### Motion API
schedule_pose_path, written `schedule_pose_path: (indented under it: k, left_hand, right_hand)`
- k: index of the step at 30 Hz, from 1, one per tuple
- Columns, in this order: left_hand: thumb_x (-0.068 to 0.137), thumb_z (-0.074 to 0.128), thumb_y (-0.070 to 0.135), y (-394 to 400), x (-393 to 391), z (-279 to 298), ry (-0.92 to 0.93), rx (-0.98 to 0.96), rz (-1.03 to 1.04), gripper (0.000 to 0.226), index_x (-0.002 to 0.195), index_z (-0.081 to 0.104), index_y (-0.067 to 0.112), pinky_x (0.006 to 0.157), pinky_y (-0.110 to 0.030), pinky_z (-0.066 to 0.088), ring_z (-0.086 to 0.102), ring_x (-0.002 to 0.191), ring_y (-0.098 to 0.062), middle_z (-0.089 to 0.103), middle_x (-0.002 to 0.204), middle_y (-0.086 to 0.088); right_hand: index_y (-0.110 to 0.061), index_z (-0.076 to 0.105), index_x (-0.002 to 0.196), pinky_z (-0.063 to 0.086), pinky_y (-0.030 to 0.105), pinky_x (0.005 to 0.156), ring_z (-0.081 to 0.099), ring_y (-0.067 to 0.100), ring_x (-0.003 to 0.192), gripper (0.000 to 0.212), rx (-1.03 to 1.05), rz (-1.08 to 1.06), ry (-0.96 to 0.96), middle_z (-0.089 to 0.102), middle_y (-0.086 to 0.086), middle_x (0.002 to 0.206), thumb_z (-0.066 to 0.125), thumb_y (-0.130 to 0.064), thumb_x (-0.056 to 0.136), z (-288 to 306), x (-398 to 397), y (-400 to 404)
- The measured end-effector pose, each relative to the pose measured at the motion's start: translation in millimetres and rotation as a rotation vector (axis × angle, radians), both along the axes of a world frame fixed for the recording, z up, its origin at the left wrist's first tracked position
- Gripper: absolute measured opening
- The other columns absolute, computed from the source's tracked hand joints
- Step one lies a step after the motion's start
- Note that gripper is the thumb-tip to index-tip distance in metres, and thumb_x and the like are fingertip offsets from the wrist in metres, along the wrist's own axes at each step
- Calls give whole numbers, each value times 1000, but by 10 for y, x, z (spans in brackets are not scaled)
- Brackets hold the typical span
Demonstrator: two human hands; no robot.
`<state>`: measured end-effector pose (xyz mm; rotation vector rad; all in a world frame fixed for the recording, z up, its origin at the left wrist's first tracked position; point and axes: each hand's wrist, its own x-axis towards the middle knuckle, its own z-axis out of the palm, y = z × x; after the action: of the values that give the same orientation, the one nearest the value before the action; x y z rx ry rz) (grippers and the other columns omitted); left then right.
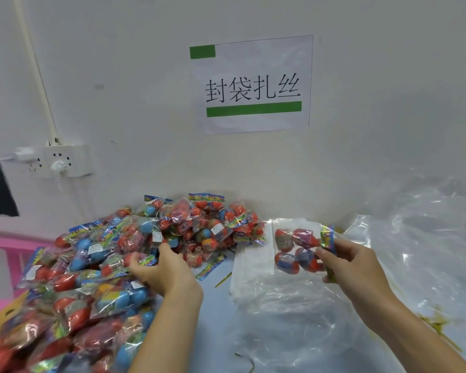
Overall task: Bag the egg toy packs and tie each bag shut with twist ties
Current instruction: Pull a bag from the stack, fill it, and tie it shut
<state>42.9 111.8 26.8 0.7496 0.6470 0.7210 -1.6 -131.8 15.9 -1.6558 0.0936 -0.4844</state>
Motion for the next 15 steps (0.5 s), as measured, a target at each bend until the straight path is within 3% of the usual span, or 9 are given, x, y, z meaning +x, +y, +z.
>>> schedule_pose_path:
  k: [5,9,11,15]
  left_hand:
    - [94,59,17,-131,24,-52,54,172,-16,47,138,43,24,62,-26,44,57,73,-9,56,122,-5]
    - [94,62,25,-275,-61,-2,42,492,125,17,104,67,13,54,-19,39,55,64,-9,60,76,9]
    - [95,63,27,-328,-102,24,-12,630,149,21,80,67,12,51,-12,37,53,59,-6,59,65,10]
    - [90,67,31,-528,-206,52,-112,898,12,33,62,60,15,60,-29,42,53,54,-16,59,55,2]
  right_hand:
    - [-22,74,96,50,21,52,70,15,75,17,10,-21,-4,76,-5,82,65,-7,95,-1,-1,-7]
    - [-19,71,102,51,20,53,70,19,82,15,16,-45,-12,75,2,93,63,-8,97,-1,2,-4]
    - [-18,71,96,55,22,55,69,18,81,15,17,-61,-7,74,2,90,60,-8,98,3,7,-1]
    - [-18,64,100,60,29,64,70,20,88,17,55,-74,34,70,3,99,51,-7,101,29,14,22]
